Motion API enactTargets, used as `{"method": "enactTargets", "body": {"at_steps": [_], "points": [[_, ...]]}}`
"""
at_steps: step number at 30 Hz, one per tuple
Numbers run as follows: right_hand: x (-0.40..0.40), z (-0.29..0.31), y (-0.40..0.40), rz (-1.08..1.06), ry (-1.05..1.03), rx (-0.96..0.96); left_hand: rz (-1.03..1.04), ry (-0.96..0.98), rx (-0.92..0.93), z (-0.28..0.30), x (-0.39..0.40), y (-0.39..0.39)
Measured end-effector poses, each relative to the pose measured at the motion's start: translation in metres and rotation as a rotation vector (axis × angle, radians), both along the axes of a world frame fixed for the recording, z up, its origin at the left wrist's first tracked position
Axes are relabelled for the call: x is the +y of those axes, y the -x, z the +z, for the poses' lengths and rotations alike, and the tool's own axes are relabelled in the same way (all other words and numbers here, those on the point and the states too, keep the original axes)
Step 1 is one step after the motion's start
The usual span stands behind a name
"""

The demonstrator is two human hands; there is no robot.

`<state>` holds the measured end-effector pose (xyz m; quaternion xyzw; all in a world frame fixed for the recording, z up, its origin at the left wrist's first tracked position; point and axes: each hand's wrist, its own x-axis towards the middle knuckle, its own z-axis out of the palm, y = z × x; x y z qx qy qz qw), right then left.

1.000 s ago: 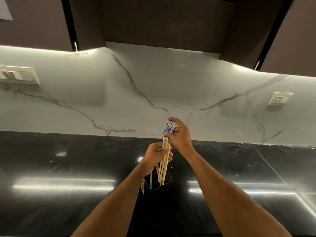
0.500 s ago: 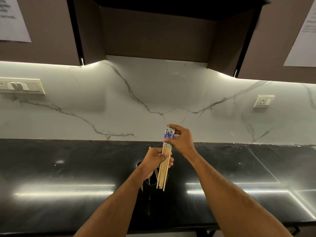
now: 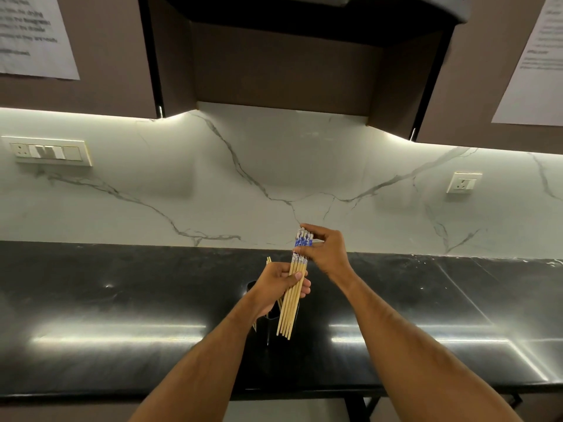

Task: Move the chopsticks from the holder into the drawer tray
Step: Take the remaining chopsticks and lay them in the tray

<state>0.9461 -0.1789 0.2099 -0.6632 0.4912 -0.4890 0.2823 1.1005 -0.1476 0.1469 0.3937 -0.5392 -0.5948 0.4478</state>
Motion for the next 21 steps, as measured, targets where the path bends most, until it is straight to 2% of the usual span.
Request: {"method": "enactTargets", "body": {"at_steps": [13,21], "points": [[0.017,0.002,0.005,0.045,-0.020,0.013,-0.039,-0.032,-0.004,0.007,0.013,0.000],[0.019,0.002,0.005,-0.001,-0.021,0.022,-0.091,-0.052,0.019,0.006,0.017,-0.001]]}}
